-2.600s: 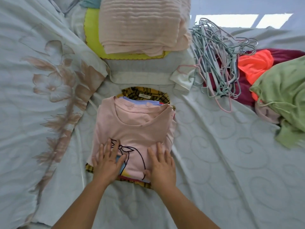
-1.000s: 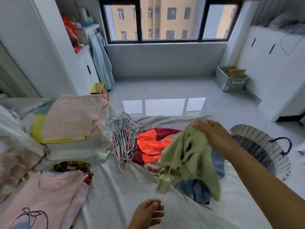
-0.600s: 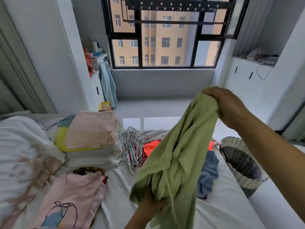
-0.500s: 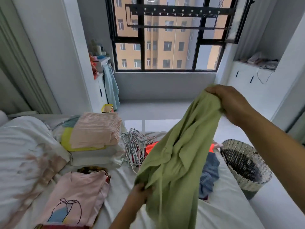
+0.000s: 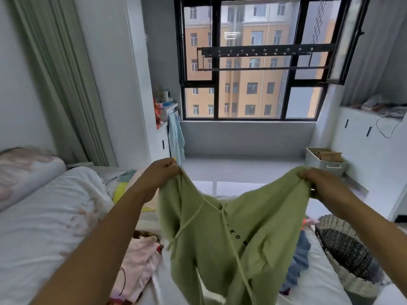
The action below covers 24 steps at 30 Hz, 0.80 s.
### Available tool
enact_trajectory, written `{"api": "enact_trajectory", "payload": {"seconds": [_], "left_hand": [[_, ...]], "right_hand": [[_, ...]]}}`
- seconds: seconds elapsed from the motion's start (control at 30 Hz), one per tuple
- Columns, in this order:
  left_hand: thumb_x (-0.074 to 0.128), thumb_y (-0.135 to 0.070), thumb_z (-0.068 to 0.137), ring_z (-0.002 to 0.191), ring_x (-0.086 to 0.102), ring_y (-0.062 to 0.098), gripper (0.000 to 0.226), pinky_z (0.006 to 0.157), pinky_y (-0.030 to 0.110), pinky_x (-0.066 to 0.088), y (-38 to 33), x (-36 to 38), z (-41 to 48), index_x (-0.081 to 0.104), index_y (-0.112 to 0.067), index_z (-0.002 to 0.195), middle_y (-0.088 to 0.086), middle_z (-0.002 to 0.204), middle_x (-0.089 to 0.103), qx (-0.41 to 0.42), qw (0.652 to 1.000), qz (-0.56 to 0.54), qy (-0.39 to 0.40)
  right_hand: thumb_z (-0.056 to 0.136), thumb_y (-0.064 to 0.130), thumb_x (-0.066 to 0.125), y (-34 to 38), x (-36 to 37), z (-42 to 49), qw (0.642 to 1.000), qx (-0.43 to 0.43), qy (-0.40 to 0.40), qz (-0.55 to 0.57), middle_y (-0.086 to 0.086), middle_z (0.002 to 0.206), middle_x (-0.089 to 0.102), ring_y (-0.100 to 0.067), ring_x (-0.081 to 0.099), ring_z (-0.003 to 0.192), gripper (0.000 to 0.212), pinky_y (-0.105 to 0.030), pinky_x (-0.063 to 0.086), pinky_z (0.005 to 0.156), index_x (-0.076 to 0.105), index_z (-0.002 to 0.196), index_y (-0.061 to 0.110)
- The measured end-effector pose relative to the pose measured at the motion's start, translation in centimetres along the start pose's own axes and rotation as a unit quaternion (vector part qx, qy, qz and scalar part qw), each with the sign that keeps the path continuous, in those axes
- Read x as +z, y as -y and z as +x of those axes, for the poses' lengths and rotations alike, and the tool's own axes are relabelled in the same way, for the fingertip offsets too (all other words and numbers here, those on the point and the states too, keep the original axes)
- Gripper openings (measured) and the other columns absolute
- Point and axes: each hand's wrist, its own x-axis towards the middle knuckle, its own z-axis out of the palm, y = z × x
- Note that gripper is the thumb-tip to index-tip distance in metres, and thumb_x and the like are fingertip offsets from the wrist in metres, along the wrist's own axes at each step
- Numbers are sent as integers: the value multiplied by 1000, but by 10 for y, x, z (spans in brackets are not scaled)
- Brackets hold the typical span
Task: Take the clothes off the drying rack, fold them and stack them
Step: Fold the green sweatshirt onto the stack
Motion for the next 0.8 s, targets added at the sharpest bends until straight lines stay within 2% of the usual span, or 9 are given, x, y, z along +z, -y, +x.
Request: {"api": "enact_trajectory", "payload": {"seconds": [0.13, 0.23, 0.3, 0.4, 0.5, 0.6, 0.67, 0.73, 0.8], "left_hand": [[52, -23, 70, 65, 41, 13, 10, 58, 26, 30, -36, 24, -1, 47, -16, 65, 0, 68, 46, 49, 999, 6, 1], [52, -24, 66, 65, 42, 12, 7, 60, 27, 32, -61, 60, 0, 48, -19, 63, -3, 66, 46, 81, 996, 9, 26], [51, -24, 65, 65, 43, 12, 6, 61, 27, 32, -77, 87, 1, 48, -20, 64, -5, 65, 46, 105, 993, 23, 52], [49, -25, 65, 64, 43, 11, 6, 61, 26, 35, -95, 117, 1, 48, -19, 67, -4, 67, 48, 124, 987, 38, 93], [56, -23, 70, 66, 46, 8, 11, 59, 19, 42, -95, 125, 2, 52, -18, 78, -6, 74, 50, 111, 988, 4, 103], [73, -9, 77, 78, 44, 4, 37, 62, 5, 39, -50, 111, -2, 47, -17, 102, -3, 91, 45, 86, 996, -4, 18], [75, -12, 76, 71, 42, 8, 32, 59, 8, 36, 7, 108, -21, 46, -15, 89, 0, 84, 44, 20, 998, 43, -40], [66, -21, 86, 63, 46, 5, 19, 56, 11, 36, 60, 125, -55, 48, -18, 79, -2, 74, 53, -97, 991, 55, 79], [60, -19, 89, 63, 50, -3, 10, 58, 8, 38, 93, 156, -88, 52, -20, 83, -11, 73, 58, -139, 972, 20, 189]], "right_hand": [[94, 14, 45, -8, 3, -5, 991, 80, -42, 100, -10, 90, 60, -20, 54, 78, 16, -32, 44, 71, 60, 89, 12], [92, 9, 45, -5, 21, -13, 987, 71, 24, 140, -12, 89, 62, -21, 57, 75, 17, -30, 46, 66, 62, 90, 11], [88, 14, 59, -1, 38, -17, 990, 47, 90, 101, -10, 94, 67, -21, 62, 79, 11, -31, 50, 73, 66, 96, 15], [78, 24, 74, 7, 63, -25, 985, 28, 170, 22, -9, 93, 72, -26, 69, 84, 21, -37, 56, 80, 68, 97, 20], [79, 16, 72, 8, 73, -22, 989, 21, 142, 38, -18, 87, 71, -32, 67, 77, 10, -44, 55, 80, 69, 84, 8], [81, 11, 69, 3, 69, -15, 987, 56, 100, 116, -18, 80, 69, -26, 64, 68, 8, -42, 55, 76, 67, 78, 4], [82, 11, 68, 1, 64, -12, 982, 82, 82, 151, -15, 78, 68, -25, 63, 65, 6, -36, 55, 70, 67, 81, 5], [84, 11, 66, 2, 63, -9, 977, 93, 70, 177, -13, 76, 67, -24, 62, 65, 5, -33, 55, 66, 67, 83, 6], [83, 12, 66, 2, 67, -7, 974, 102, 77, 189, -11, 72, 68, -23, 62, 62, 5, -31, 55, 63, 67, 81, 7]]}}
